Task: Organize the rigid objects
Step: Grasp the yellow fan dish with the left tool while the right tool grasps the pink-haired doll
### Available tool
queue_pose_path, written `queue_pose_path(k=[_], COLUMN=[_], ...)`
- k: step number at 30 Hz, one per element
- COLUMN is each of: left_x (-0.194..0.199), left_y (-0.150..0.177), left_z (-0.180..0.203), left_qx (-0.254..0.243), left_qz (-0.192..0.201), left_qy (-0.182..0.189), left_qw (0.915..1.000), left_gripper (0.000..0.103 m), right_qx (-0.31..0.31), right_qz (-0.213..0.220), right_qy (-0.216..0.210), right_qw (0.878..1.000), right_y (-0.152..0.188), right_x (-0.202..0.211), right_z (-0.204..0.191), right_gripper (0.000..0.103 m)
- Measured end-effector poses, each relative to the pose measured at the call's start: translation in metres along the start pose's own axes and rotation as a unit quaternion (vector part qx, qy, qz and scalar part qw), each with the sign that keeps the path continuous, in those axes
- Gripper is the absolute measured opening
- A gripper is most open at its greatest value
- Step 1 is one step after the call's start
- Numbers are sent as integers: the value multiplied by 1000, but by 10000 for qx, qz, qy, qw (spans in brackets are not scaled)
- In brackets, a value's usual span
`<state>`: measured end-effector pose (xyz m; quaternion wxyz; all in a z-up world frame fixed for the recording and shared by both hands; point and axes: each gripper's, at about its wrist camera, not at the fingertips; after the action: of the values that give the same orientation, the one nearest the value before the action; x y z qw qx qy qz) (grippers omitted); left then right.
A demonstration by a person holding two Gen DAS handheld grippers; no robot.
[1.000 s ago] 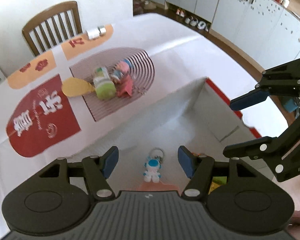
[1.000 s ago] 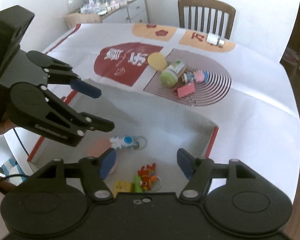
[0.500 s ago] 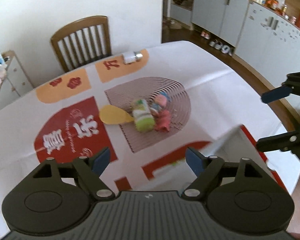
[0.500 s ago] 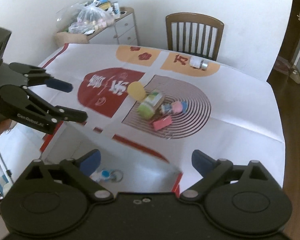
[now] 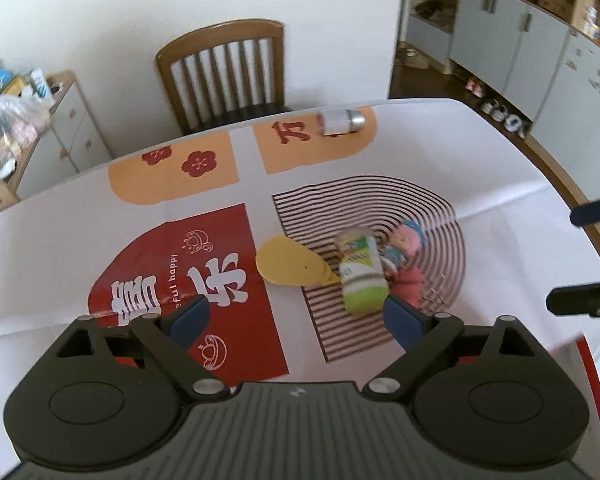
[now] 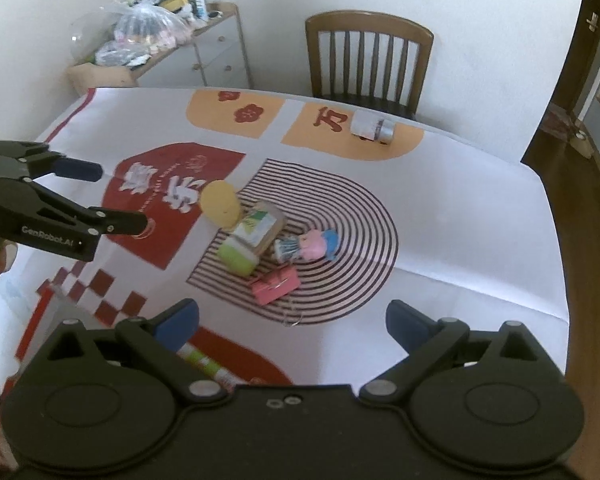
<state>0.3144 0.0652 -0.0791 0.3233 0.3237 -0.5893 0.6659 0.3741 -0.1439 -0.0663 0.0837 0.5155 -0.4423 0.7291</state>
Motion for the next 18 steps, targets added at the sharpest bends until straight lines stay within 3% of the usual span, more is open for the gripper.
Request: queue_pose_path(k=[9, 15, 18], left_x=[-55, -90, -103], left_y=[-21, -33, -39], left_z=[-23, -41, -42], left_qx=[513, 1148, 1225], left_qz=[-263, -522, -554], left_qy=[-383, -310, -376], left_qw=[9976, 9915, 9902], left_gripper=[95, 95, 95], right_qx=[-104, -61, -67], right_qz=[-284, -470, -551], right_qy=[129, 187, 213], right_qw=[9995, 9987, 9982], right_y=[-22, -29, -33], right_x=[-51, -79, -91], right_z=[8, 13, 16], right_gripper=[100, 100, 99])
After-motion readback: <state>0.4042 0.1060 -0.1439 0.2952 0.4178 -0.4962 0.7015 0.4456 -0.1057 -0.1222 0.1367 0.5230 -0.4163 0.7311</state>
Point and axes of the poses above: each gripper's, at about its wrist camera, not at the fingertips, and x roughly against the way its jaws point, z to its right, y to its underside, and after that the axes turned 10 degrees about y, right-handed
